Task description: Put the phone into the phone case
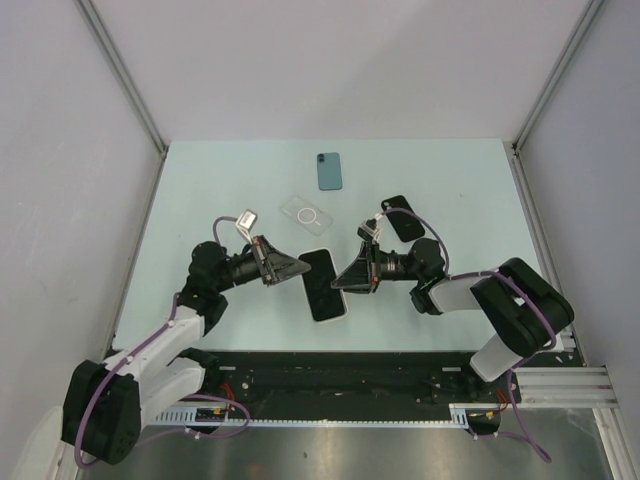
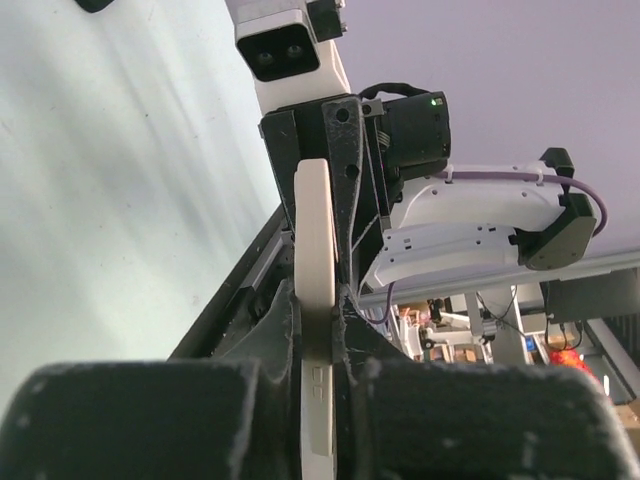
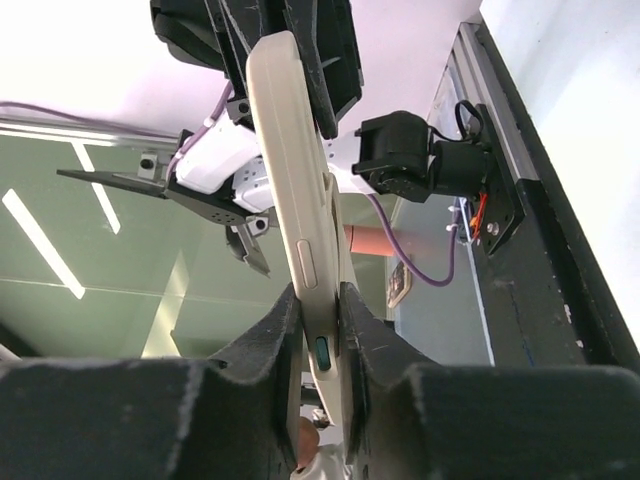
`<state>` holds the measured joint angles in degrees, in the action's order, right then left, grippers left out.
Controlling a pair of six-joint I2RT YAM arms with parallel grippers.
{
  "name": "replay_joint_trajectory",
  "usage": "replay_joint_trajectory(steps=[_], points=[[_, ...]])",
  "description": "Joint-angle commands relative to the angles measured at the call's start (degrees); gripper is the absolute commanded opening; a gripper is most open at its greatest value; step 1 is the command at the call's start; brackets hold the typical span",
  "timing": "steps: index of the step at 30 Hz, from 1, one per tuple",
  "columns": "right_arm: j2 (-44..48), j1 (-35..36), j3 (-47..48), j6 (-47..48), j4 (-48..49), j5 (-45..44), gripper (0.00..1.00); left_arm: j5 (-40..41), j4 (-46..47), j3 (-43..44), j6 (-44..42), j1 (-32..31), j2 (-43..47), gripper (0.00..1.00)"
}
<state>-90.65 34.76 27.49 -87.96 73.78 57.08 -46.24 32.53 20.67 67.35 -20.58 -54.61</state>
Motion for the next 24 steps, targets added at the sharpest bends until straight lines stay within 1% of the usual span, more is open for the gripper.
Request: replay_joint_trajectory(steps=[1,2,3,4,5,6,8,15,19,24], points=[[-1.1,0.6,2.2,-3.7,17.7,-2.1,0.08,-0.5,-4.1,1.0,-6.3,0.1,1.7,0.16],[-1.1,0.5,2.2,-3.8,17.7,-2.8,0.07,-0.4,-5.8,1.5,-6.6,0.1,2.0,0.44],[-1.0,0.4,2.2,-3.9,17.7,-3.5,0.06,-0.3,-6.9,1.7,-6.8,0.0,2.5,0.53],[-0.9,0.0,2.2,-4.1,17.8,-4.1,0.04,-0.2,-7.7,1.9,-7.1,0.1,3.6,0.59],[-0.8,-0.2,2.2,-4.1,17.7,-5.3,0.03,-0.2,-9.1,1.8,-7.2,0.0,4.2,0.66],[-0.7,-0.5,2.1,-4.1,17.7,-5.7,0.03,0.2,-9.8,1.7,-7.1,0.1,4.9,0.69],[-0.8,-1.4,2.2,-3.9,17.7,-6.8,0.02,0.4,-10.2,0.3,-5.9,-0.1,6.5,0.71],[-3.5,-2.2,2.1,-3.5,17.7,-10.4,0.03,1.9,-8.9,-4.2,-1.4,-2.6,10.7,0.71],[-5.9,-2.3,2.3,-3.5,17.7,-11.3,0.02,3.4,-7.4,-5.9,0.1,-4.7,10.3,0.71],[-6.9,-2.2,2.4,-3.4,17.7,-11.2,0.03,3.9,-7.0,-6.2,-0.3,-5.3,8.2,0.68]])
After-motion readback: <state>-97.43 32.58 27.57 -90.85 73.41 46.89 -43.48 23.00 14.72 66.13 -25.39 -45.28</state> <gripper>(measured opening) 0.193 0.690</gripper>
